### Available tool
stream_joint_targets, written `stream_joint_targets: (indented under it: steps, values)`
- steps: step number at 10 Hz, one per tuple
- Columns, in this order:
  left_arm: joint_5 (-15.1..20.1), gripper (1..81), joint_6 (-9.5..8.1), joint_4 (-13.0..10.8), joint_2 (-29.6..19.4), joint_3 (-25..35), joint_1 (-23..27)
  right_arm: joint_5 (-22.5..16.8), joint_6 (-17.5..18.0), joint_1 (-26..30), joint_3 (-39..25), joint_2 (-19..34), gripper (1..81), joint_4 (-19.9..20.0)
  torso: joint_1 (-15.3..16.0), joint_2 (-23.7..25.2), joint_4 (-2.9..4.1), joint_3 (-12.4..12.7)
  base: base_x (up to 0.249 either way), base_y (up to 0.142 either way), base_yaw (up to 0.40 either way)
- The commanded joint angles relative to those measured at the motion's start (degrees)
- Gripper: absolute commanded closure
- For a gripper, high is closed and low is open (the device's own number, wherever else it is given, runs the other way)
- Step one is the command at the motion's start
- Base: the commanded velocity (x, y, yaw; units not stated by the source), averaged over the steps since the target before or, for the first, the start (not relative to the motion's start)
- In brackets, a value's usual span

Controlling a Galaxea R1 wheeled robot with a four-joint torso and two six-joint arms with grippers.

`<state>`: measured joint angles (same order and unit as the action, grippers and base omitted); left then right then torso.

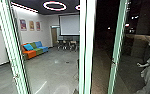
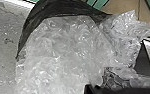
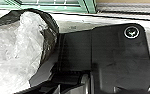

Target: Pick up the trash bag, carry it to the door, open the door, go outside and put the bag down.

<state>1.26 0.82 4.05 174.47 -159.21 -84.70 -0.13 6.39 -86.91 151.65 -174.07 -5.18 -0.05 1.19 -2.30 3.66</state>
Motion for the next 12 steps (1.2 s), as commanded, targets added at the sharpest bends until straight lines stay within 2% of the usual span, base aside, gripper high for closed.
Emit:
stream_joint_targets:
  steps: [1, 12]
  values:
    - [2.7, 81.1, 0.24, -0.62, 0.0, -0.14, 4.5, -2.85, -0.24, 3.45, -0.31, -0.43, 1.0, 0.26, 0.05, 0.0, 0.0, 0.0, 0.0, 0.0, -0.191]
    - [2.52, 81.1, 0.24, -0.53, -0.17, -0.14, 4.5, -2.77, -0.32, 3.18, -0.31, -0.6, 1.0, 0.26, 0.05, 0.0, 0.0, 0.0, 0.0, 0.0, -0.174]
